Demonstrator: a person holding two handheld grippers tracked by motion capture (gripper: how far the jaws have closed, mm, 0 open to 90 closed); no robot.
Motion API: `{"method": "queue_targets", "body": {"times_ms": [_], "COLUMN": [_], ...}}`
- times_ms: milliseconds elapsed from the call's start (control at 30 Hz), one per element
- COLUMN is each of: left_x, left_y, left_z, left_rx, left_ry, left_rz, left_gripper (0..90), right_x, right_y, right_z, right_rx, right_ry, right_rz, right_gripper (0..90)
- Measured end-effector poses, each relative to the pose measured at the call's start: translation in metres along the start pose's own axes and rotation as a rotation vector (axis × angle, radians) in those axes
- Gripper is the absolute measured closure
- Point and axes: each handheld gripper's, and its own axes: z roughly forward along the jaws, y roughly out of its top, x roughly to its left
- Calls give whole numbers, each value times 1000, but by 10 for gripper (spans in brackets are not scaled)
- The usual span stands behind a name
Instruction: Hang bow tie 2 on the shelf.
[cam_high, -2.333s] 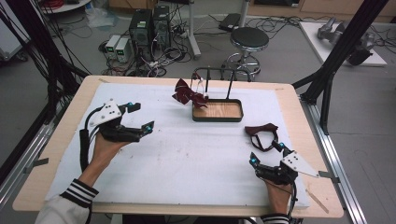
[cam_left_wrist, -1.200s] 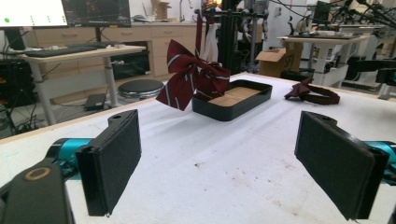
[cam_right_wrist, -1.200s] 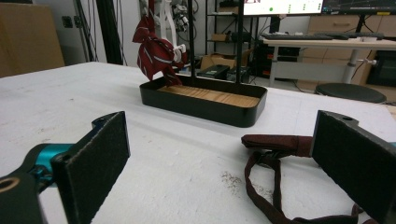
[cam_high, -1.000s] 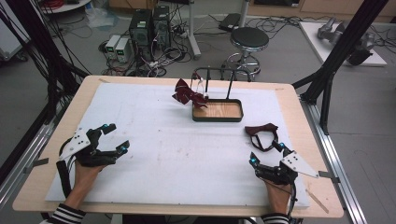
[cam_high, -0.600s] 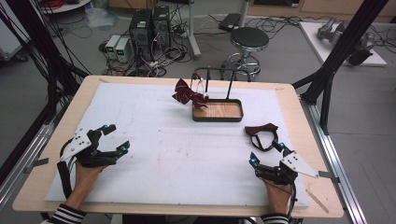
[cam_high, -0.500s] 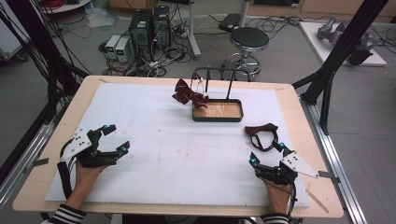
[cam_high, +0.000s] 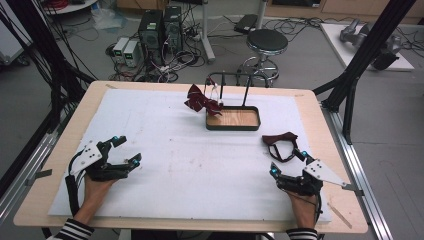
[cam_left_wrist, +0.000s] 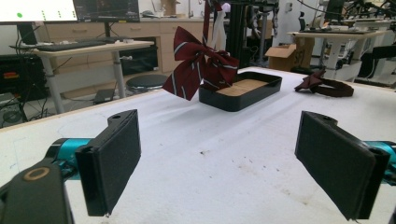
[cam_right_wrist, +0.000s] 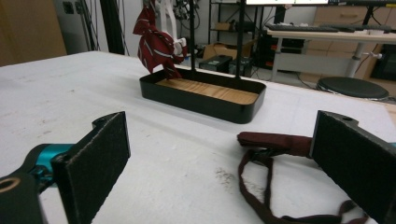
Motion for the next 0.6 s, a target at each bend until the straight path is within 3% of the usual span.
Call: {"method": "queue_targets", "body": {"times_ms": [233, 600], "left_x": [0, 2], "left_y": [-5, -9], "left_z": [0, -1], "left_rx": [3, -8], "left_ry": [14, 29], "left_rz": [-3, -1], "left_gripper": [148, 148], "right_x": [-15, -35], "right_y": [26, 55], "right_z": [-2, 13], "right_rx": [54, 179], "right_ry": [23, 55], "right_rz": [-26, -81], "right_gripper": [39, 40]}}
